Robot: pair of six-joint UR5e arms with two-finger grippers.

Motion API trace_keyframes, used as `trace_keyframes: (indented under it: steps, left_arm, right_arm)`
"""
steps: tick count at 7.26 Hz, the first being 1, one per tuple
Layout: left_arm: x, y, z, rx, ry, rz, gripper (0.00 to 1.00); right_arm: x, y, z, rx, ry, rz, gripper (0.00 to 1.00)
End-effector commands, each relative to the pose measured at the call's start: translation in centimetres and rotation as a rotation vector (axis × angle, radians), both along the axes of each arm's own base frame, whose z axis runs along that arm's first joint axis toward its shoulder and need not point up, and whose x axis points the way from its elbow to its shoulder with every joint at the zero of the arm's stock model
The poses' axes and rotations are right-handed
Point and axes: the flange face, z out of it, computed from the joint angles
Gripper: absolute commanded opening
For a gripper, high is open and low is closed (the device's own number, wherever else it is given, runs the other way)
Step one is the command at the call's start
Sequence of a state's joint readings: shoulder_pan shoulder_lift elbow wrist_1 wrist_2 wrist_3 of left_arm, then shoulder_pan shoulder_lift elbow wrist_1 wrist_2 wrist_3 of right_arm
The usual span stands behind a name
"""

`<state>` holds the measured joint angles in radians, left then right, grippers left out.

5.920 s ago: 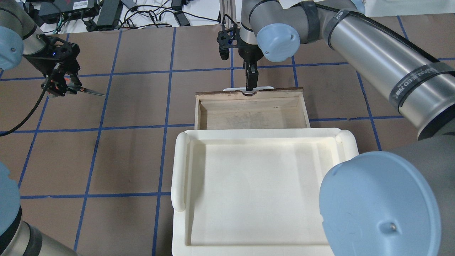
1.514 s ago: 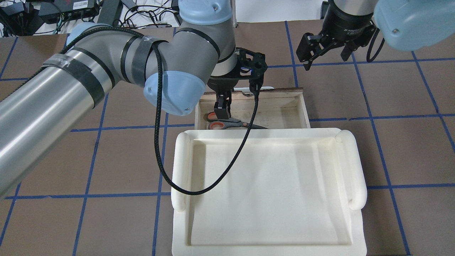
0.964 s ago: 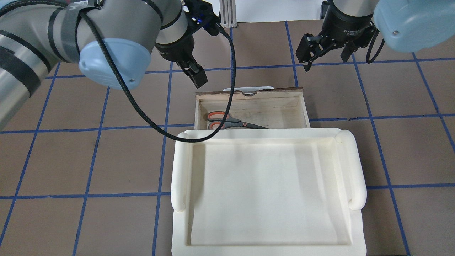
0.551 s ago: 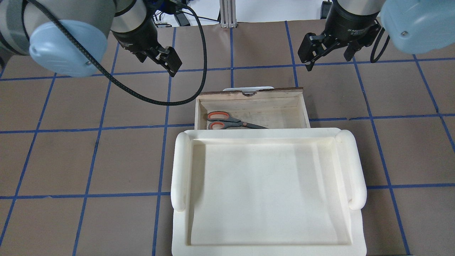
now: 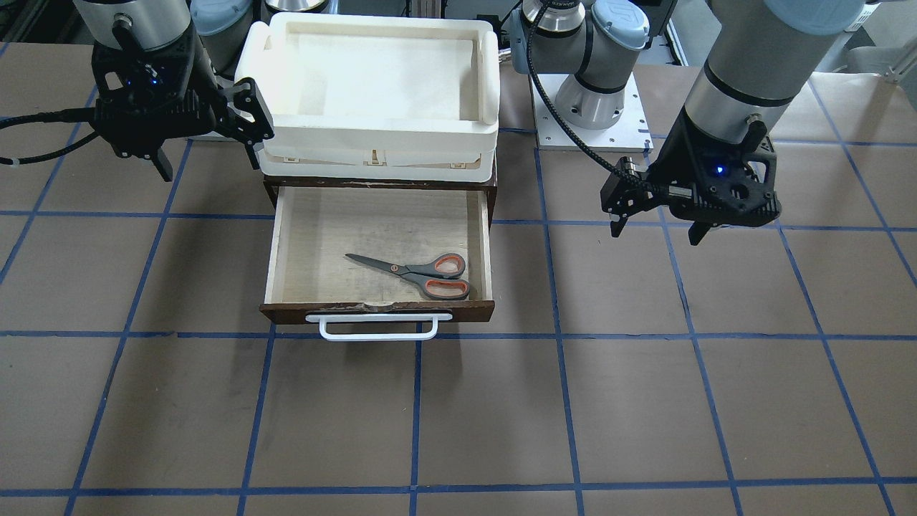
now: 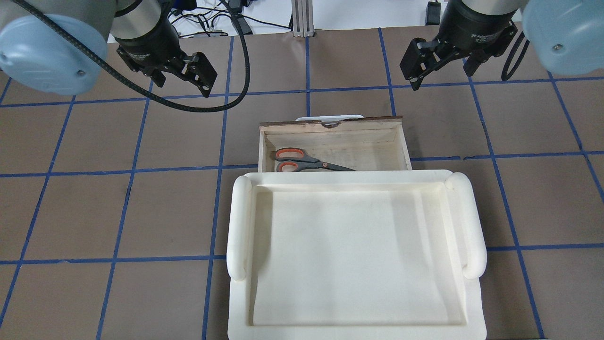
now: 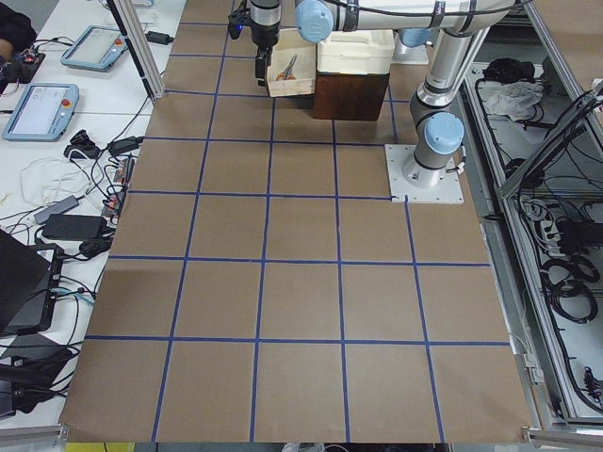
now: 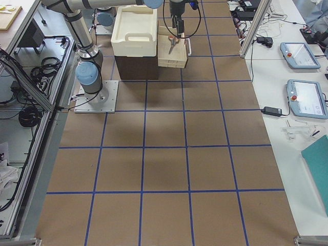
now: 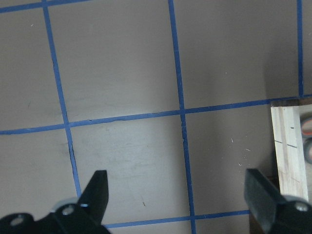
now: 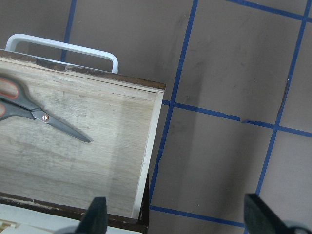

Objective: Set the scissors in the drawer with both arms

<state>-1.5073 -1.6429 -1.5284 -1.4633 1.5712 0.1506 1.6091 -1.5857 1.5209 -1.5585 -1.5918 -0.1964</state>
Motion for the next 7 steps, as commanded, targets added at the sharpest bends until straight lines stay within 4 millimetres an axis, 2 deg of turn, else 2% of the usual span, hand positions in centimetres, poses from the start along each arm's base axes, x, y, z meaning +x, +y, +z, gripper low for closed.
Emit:
trace_keyframes:
  steps: [1, 7]
  left_arm:
    - [0.28, 0.66, 0.0, 0.016, 0.009, 0.048, 1.0]
    - [0.19, 1.5, -0.6, 0.042, 0.013, 0.048, 1.0]
  right_arm:
    - [0.01, 0.13, 0.0, 0.005, -0.001, -0.003, 1.0]
    - [-0.06, 0.14, -0.48, 0.027, 0.006, -0.009, 1.0]
